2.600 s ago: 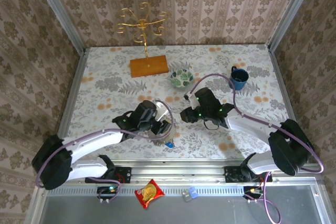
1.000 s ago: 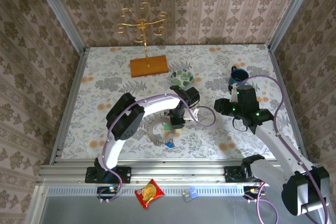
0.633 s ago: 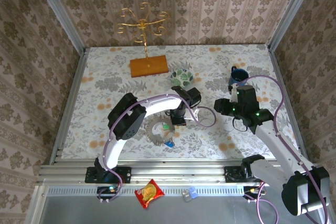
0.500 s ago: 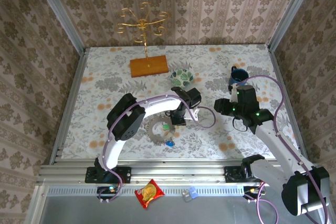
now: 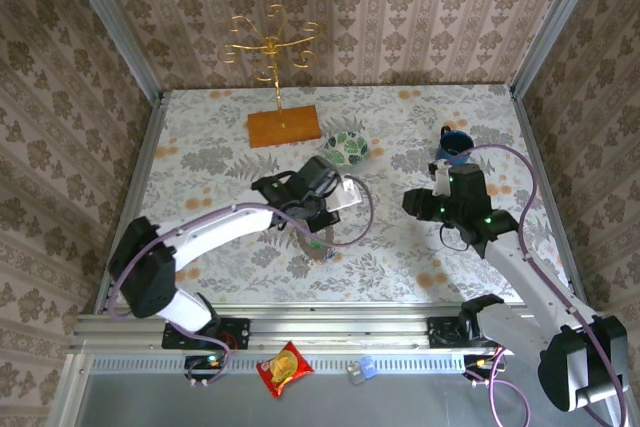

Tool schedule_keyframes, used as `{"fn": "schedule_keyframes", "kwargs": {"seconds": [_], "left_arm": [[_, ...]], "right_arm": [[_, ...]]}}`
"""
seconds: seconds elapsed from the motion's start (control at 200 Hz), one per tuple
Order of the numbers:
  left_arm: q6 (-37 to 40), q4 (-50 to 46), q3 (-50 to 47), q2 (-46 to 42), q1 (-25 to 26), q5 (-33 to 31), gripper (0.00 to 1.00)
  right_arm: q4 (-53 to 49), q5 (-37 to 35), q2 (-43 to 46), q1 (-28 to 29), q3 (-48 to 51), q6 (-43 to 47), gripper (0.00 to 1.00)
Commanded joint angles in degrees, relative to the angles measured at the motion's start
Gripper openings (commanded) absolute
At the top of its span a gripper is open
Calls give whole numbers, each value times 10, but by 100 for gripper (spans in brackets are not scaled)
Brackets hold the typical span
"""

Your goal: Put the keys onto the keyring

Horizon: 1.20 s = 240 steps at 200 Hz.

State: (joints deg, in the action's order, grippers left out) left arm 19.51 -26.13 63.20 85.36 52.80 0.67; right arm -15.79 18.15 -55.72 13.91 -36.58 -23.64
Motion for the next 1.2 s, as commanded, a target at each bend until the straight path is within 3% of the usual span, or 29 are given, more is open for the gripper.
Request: {"fn": "schedule_keyframes", "kwargs": {"seconds": [0.0, 0.335, 0.585, 0.72, 0.95, 1.1, 1.195], "left_arm": [[-61, 101, -48, -42, -23, 69, 0], [-141, 295, -210, -175, -100, 215, 0], [-187, 334, -274, -238, -118, 196, 0], [-244, 401, -313, -251, -119, 183, 0], [-309, 457, -357, -277, -118, 164, 0], [-334, 477, -372, -281, -118, 158, 0], [-338, 476, -374, -281, -114, 147, 0]], "right_arm": [[72, 18, -13, 39, 7, 39, 33], [289, 51, -118, 185, 12, 205, 36], [305, 113, -189, 249, -32, 179, 42], [315, 67, -208, 299, -28, 167, 46], [299, -72, -266, 350, -50, 171, 46], [300, -120, -296, 372, -69, 169, 35], [310, -155, -302, 381, -69, 166, 20]]}}
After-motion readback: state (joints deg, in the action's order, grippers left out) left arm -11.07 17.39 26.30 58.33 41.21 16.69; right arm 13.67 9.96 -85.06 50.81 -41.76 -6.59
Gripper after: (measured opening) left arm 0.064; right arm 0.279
